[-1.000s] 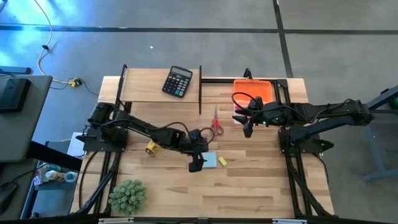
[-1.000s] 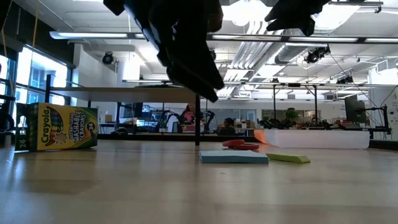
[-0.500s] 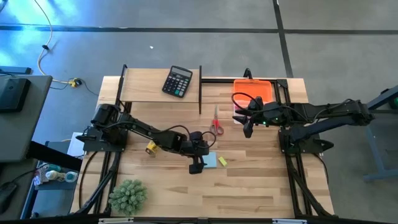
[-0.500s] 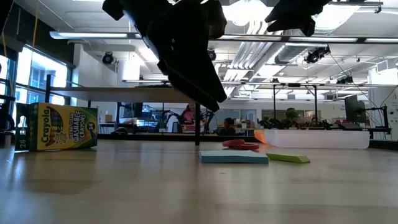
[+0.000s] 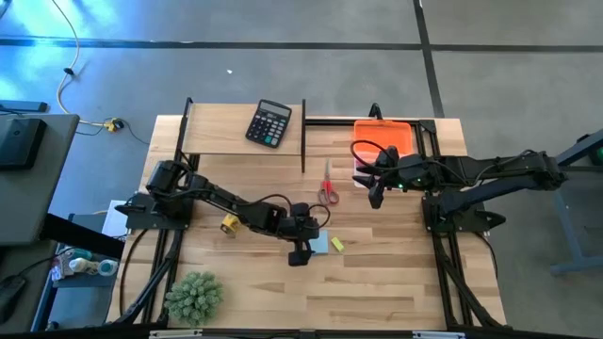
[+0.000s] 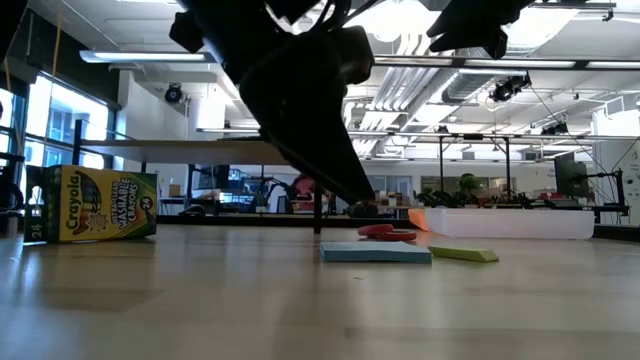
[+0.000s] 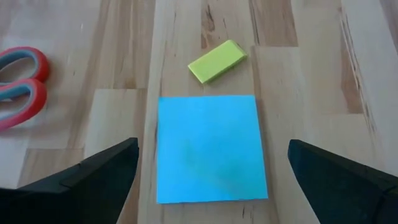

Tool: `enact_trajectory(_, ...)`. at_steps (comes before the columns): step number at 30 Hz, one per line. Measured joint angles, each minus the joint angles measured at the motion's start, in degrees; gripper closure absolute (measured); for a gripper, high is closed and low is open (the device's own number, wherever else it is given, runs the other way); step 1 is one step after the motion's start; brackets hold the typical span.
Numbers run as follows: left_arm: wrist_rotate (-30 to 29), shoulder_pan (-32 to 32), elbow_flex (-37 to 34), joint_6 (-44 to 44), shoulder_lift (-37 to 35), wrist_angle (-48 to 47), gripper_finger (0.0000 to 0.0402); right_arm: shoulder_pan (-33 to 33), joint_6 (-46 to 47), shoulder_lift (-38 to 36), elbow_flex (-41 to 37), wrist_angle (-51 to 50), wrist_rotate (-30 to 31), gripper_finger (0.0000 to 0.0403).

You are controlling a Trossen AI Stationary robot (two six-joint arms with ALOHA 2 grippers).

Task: Pack school essentials
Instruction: Put the blue sticky notes into the orange supply box

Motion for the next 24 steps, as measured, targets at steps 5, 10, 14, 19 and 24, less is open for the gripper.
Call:
enact_trajectory(5,-0.03,0.01,0.00,0.06,0.06,-0.06,0.0002,0.00,-0.02,0.02,0.00,-0.05,0.00,0.0270)
enact_trajectory(10,1.15,0.04,0.00,-0.42,2.48,0.69,0.0002,0.00,-0.02,0.02,0.00,-0.01,0.00,0.0270)
enact_trajectory(14,1.13,0.04,0.02,-0.46,3.62,3.18,0.0002,0.00,-0.02,0.01,0.00,-0.06,0.00,0.0270)
enact_trajectory(19,1.72,0.04,0.01,-1.36,4.52,3.20,0.0002,0.00,-0.13,0.02,0.00,-0.02,0.00,0.0270)
enact_trajectory(24,0.23,0.06,0.02,-0.25,4.46,3.57,0.0002,0.00,-0.09,0.00,0.00,-0.03,0.00,0.0270)
